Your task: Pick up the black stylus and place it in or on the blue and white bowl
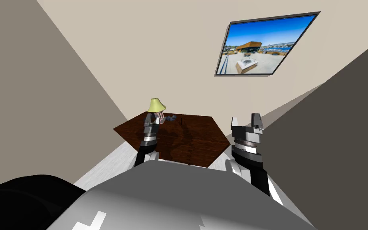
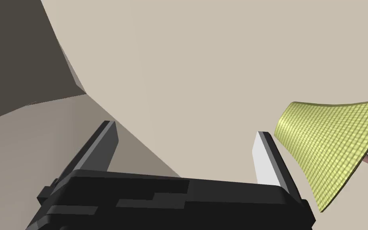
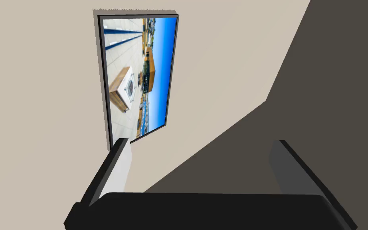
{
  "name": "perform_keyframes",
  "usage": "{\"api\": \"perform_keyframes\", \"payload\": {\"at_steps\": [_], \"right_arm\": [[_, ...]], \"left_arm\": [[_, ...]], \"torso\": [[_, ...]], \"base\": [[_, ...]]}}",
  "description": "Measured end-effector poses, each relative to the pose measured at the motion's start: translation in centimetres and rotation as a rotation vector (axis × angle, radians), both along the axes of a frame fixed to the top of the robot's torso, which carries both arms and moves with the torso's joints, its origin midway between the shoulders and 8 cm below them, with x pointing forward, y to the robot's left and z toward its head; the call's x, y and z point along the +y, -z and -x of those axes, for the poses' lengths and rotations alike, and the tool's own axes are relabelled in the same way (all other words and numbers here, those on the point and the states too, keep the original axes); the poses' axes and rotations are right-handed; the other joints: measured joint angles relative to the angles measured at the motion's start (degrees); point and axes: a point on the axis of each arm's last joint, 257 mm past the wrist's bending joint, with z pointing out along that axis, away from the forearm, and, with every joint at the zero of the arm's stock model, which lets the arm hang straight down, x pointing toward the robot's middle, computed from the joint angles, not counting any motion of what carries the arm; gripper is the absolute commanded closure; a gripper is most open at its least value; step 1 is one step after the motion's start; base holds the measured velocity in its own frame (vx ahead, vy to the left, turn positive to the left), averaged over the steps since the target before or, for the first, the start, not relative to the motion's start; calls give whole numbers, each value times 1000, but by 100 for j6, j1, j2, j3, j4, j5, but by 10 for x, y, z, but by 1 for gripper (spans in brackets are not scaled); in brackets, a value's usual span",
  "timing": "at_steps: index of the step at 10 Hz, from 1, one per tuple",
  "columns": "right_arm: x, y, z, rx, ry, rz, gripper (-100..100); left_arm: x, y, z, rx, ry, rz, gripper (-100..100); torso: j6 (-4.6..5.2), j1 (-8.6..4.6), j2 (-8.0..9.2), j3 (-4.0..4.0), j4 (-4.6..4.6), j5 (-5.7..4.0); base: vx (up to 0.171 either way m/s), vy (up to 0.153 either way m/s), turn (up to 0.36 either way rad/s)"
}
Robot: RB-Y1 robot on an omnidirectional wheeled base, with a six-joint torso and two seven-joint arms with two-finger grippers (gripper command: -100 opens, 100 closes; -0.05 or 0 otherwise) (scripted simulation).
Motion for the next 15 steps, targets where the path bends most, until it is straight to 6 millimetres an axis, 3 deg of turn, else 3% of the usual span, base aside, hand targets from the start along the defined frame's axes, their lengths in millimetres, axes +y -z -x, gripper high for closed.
{"api": "perform_keyframes", "payload": {"at_steps": [5,15], "right_arm": [[0,0,0,0,0,0,0],[0,0,0,0,0,0,0]], "left_arm": [[-14,17,-13,57,35,-166,-100],[-10,89,-66,209,-63,-510,-100]], "torso": [[1,9,1,1,0,2],[0,14,1,1,0,3]], "base": [[-5,14,-82],[-10,27,-160]]}}
